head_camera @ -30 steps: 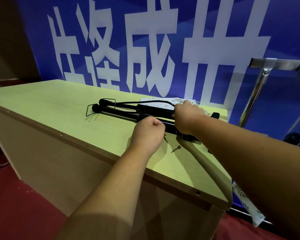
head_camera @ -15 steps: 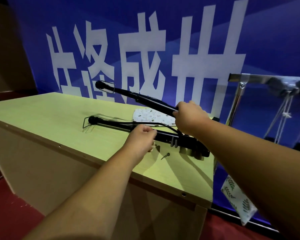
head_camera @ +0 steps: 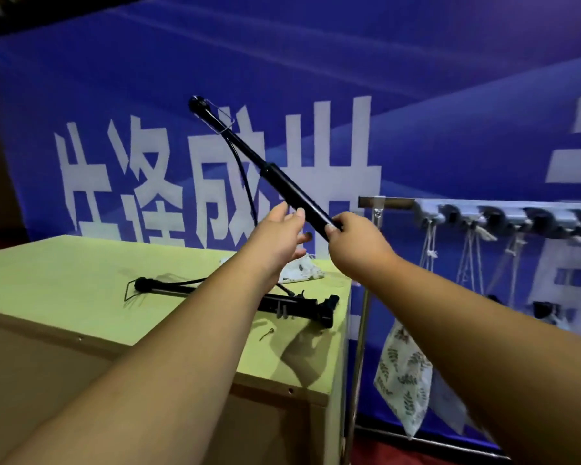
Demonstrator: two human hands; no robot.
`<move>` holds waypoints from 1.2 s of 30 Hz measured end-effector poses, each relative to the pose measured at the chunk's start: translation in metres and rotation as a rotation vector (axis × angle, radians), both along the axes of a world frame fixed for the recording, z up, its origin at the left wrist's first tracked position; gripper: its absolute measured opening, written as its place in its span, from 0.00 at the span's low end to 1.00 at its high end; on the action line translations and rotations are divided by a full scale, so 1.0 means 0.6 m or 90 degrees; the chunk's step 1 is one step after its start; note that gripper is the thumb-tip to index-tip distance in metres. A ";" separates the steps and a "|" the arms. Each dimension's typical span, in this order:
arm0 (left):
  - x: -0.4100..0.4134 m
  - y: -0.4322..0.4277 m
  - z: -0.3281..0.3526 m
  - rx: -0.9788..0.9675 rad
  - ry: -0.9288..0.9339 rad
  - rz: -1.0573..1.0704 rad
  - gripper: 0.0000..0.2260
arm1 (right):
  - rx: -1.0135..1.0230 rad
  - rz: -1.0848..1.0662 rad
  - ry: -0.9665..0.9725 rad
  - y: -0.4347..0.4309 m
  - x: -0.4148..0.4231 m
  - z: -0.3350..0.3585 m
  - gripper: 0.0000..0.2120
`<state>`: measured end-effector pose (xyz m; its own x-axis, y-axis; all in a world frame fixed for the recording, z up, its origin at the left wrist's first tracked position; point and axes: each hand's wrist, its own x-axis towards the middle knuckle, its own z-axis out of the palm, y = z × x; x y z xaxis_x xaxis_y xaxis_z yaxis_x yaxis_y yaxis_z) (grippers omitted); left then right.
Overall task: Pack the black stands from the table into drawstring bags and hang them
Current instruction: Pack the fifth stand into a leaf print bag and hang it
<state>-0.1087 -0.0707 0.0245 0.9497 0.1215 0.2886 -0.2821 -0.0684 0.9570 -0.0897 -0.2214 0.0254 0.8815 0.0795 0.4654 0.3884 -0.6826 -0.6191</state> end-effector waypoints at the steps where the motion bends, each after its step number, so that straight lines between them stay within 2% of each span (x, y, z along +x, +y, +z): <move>1: -0.008 -0.014 0.007 0.008 -0.016 0.001 0.24 | 0.024 0.005 0.003 -0.014 -0.012 0.005 0.12; 7: -0.056 -0.090 0.020 0.015 -0.063 0.002 0.20 | 0.106 0.034 0.019 -0.094 -0.087 0.010 0.07; 11: -0.092 -0.137 0.013 0.015 -0.061 -0.010 0.19 | 0.138 0.003 0.044 -0.145 -0.116 -0.010 0.12; 25: -0.130 -0.170 -0.025 0.077 -0.018 -0.088 0.26 | 0.214 -0.014 0.102 -0.179 -0.167 -0.060 0.11; 31: -0.125 -0.180 -0.034 0.039 -0.011 -0.113 0.19 | 0.251 -0.012 0.069 -0.185 -0.172 -0.084 0.16; 34: -0.125 -0.195 -0.042 0.049 0.005 -0.136 0.14 | 0.262 -0.005 0.055 -0.199 -0.178 -0.111 0.13; 36: -0.128 -0.203 -0.053 0.065 0.012 -0.132 0.15 | 0.275 -0.002 0.064 -0.208 -0.182 -0.132 0.09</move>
<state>-0.1853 -0.1928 -0.0073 0.9565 -0.1059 0.2717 -0.2827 -0.1083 0.9531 -0.1990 -0.3462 -0.0540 0.9242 -0.1062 0.3670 0.3099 -0.3531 -0.8827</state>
